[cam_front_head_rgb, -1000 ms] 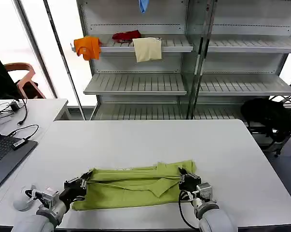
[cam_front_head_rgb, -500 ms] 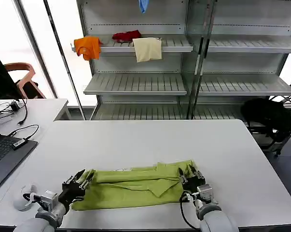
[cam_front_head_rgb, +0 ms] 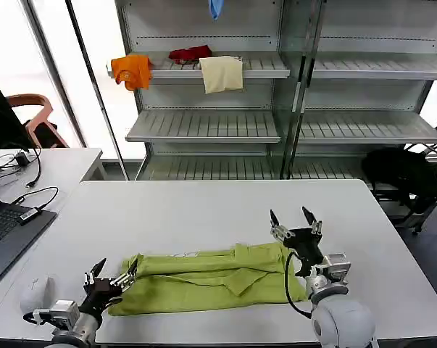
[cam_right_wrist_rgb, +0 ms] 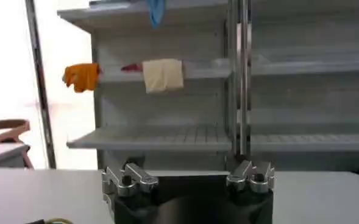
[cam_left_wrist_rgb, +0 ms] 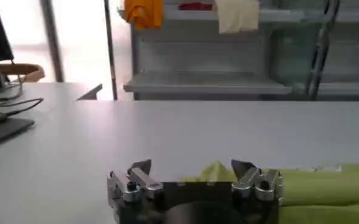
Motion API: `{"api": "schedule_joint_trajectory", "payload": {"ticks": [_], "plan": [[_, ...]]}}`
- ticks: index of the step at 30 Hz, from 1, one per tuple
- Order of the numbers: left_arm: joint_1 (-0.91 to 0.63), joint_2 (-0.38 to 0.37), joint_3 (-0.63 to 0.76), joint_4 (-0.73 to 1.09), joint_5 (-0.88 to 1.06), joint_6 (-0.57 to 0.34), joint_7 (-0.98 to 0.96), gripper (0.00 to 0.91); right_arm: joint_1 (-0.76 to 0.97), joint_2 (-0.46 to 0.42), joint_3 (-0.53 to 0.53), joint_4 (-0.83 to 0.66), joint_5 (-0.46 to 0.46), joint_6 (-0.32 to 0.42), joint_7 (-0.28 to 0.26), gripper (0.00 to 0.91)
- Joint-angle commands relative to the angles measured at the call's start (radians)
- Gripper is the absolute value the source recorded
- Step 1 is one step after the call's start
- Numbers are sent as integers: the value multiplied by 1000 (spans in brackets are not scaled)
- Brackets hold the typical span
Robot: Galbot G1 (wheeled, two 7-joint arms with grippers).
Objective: Fold and organize the clothes.
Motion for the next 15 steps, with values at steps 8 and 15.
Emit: {"api": "schedule_joint_trajectory", "payload": {"ticks": [8, 15], "plan": [[31, -73, 105, 51, -10, -59, -154, 786, 35, 4, 22, -37, 37, 75, 1, 907], [28, -87, 123, 60, -9, -69, -153, 10, 36, 0, 28, -45, 35, 67, 3, 907]]}}
